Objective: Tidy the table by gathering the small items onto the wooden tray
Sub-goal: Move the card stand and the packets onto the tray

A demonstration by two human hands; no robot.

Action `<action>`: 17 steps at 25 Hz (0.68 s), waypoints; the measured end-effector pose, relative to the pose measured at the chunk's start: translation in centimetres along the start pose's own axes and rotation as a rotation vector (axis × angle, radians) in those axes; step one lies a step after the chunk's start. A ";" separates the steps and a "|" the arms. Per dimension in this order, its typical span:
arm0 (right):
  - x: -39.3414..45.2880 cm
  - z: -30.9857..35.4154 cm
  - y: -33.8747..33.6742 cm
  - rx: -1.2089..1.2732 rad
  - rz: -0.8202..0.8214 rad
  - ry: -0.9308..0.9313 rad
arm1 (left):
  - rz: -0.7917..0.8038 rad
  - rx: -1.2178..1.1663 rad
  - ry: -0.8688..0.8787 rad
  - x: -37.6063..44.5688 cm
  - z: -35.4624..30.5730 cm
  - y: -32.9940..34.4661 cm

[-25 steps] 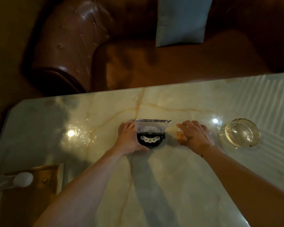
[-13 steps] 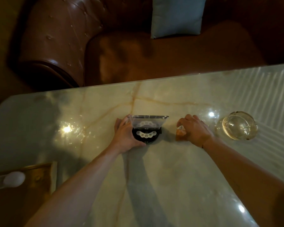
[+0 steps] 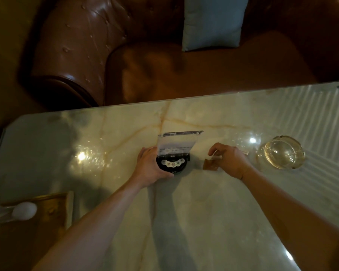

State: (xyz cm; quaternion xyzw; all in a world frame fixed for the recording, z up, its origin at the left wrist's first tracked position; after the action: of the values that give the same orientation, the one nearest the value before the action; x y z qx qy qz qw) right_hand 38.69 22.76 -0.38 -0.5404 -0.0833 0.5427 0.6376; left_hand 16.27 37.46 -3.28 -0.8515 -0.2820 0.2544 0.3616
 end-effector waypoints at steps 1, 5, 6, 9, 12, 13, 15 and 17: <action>-0.4 0.1 0.0 0.073 -0.017 0.013 | 0.005 -0.016 -0.017 -0.5 -0.1 -0.2; -3.0 0.6 0.4 0.403 -0.080 0.065 | -0.017 -0.191 -0.035 -3.2 -0.9 -1.2; -3.8 0.7 0.6 0.472 -0.081 0.077 | -0.030 -0.234 -0.039 -3.9 -1.1 -1.5; -6.6 1.4 0.7 0.661 -0.076 0.085 | -0.060 -0.297 -0.044 -6.4 -1.9 -2.6; -9.5 2.7 1.0 0.782 -0.108 0.089 | -0.100 -0.330 -0.062 -9.4 -2.6 -3.4; -10.5 3.3 1.2 0.803 -0.125 0.089 | -0.115 -0.345 -0.079 -10.5 -2.9 -3.7; -12.8 4.4 1.5 0.842 -0.145 0.082 | -0.136 -0.362 -0.091 -13.1 -3.8 -4.4; -14.5 5.3 1.9 0.885 -0.158 0.072 | -0.157 -0.374 -0.092 -15.4 -4.5 -4.9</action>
State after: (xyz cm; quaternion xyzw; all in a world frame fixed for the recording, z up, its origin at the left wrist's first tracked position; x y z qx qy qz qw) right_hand 28.15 14.21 7.26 -0.2261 0.1381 0.4567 0.8493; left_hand 6.74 27.97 6.64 -0.8667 -0.4059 0.2073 0.2028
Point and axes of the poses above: each hand's wrist, its own x-axis towards the middle knuckle, its own y-axis out of the palm, z = x × y, the point moved 2 cm from there along x, towards the middle knuckle, and after that the axes turned 2 degrees about z, right-handed, at the moved point
